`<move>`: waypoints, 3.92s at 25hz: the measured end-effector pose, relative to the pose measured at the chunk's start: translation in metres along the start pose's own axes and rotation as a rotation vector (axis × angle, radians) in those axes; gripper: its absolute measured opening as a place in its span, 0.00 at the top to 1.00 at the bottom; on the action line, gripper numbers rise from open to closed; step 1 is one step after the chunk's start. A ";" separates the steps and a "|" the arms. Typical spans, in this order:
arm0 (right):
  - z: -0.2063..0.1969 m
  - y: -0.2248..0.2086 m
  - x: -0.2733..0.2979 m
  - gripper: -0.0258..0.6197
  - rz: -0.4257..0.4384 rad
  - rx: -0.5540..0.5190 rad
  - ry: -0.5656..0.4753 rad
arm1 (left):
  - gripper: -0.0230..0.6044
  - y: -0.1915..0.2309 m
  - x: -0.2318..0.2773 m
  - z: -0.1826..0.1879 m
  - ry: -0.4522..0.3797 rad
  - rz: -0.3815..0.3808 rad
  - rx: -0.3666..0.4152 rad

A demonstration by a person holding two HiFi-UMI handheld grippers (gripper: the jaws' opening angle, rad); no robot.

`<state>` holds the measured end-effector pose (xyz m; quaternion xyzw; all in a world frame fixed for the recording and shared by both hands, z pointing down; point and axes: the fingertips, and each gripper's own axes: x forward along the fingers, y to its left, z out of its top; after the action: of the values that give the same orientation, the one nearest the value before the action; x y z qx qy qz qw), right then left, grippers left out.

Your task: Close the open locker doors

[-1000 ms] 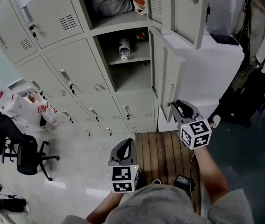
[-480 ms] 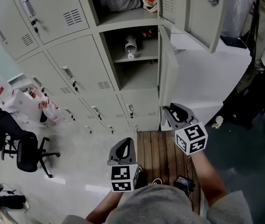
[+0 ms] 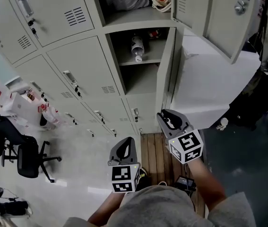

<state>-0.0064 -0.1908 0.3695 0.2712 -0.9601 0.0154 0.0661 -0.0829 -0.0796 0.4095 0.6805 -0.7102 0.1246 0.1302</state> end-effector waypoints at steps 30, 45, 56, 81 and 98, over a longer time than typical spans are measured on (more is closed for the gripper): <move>0.001 -0.003 0.146 0.83 -0.047 0.029 0.026 | 0.95 0.106 0.058 -0.002 0.033 0.024 -0.028; -0.008 -0.036 0.194 0.87 -0.143 0.035 0.047 | 0.95 0.135 0.091 -0.001 0.041 0.031 -0.027; -0.012 -0.049 0.217 0.88 -0.182 0.034 0.053 | 0.95 0.145 0.101 -0.005 0.058 0.031 -0.031; -0.019 -0.062 0.230 0.90 -0.240 0.057 0.097 | 0.95 0.148 0.107 -0.008 0.060 0.022 -0.051; 0.017 -0.028 0.032 0.90 -0.198 0.039 0.042 | 0.95 0.077 0.069 0.016 -0.003 -0.041 -0.020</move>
<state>-0.0205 -0.2323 0.3570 0.3656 -0.9266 0.0330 0.0821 -0.1631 -0.1467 0.4188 0.6938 -0.6975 0.1136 0.1387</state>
